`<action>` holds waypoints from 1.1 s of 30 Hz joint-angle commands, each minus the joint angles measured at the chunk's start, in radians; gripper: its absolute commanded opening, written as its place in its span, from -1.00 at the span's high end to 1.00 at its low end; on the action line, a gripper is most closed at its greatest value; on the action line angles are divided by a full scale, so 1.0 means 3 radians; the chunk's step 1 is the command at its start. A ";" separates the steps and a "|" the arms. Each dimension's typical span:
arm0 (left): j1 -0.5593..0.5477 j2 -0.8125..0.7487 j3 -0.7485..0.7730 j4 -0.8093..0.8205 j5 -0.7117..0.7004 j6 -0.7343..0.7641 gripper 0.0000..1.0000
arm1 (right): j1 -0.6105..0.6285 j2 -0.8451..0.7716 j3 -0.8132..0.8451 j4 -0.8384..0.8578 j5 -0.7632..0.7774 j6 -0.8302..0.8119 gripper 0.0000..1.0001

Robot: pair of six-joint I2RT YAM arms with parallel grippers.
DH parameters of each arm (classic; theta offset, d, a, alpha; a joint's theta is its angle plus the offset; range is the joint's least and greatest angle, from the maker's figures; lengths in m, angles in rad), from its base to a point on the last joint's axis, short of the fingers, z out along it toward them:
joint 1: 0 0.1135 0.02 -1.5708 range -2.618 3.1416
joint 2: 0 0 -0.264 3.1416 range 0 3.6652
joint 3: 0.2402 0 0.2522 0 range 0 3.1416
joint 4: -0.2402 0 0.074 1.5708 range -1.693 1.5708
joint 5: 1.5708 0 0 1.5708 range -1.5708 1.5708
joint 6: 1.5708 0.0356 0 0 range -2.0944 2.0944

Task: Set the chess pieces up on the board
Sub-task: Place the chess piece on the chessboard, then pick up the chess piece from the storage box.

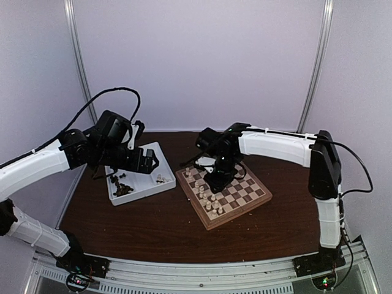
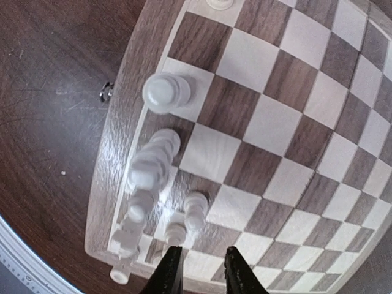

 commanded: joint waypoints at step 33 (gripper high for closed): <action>0.0644 0.2758 0.1749 -0.0726 0.0055 0.0211 0.24 | -0.0012 -0.4001 -0.4531 0.3125 0.0953 0.0188 0.41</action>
